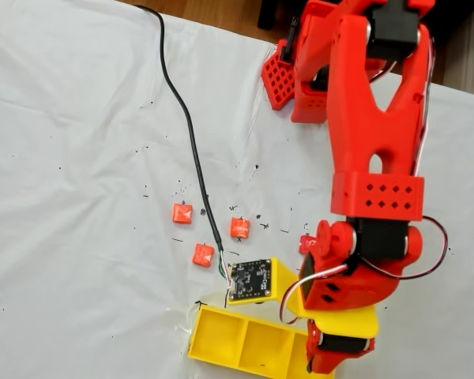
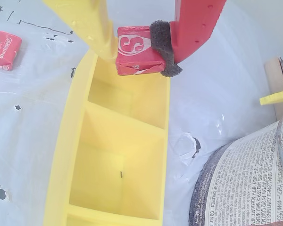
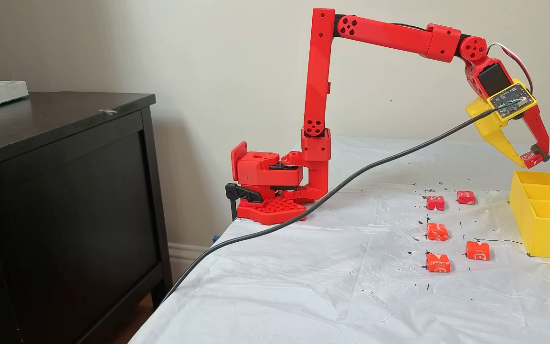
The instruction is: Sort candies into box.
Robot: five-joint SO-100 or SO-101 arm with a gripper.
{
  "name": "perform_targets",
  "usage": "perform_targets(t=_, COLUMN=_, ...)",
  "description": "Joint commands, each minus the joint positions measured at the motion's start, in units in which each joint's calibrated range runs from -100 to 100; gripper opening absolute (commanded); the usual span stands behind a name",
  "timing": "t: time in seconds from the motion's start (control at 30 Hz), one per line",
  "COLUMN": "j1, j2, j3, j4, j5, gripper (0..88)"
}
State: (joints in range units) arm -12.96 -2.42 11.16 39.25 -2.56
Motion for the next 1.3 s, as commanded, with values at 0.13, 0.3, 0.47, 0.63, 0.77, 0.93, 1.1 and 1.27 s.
perform_targets(t=0.13, j1=-1.4, j2=-1.8, j3=-1.6, j4=-0.9, j5=0.2, gripper=24.7)
perform_targets(t=0.3, j1=-1.4, j2=-2.7, j3=-1.4, j4=-0.3, j5=0.2, gripper=36.1)
perform_targets(t=0.47, j1=-1.7, j2=-4.5, j3=-0.5, j4=0.3, j5=0.7, gripper=34.8)
perform_targets(t=0.63, j1=-2.0, j2=-6.5, j3=-0.5, j4=2.6, j5=1.0, gripper=20.7)
perform_targets(t=0.77, j1=-2.2, j2=-7.7, j3=-1.4, j4=6.1, j5=0.9, gripper=0.2)
perform_targets(t=0.93, j1=-2.4, j2=-9.5, j3=-3.2, j4=11.6, j5=0.8, gripper=0.2)
perform_targets(t=1.1, j1=-3.9, j2=-11.2, j3=-3.9, j4=19.5, j5=1.5, gripper=0.2)
perform_targets(t=1.27, j1=-6.0, j2=-11.6, j3=-0.6, j4=23.3, j5=2.9, gripper=2.2)
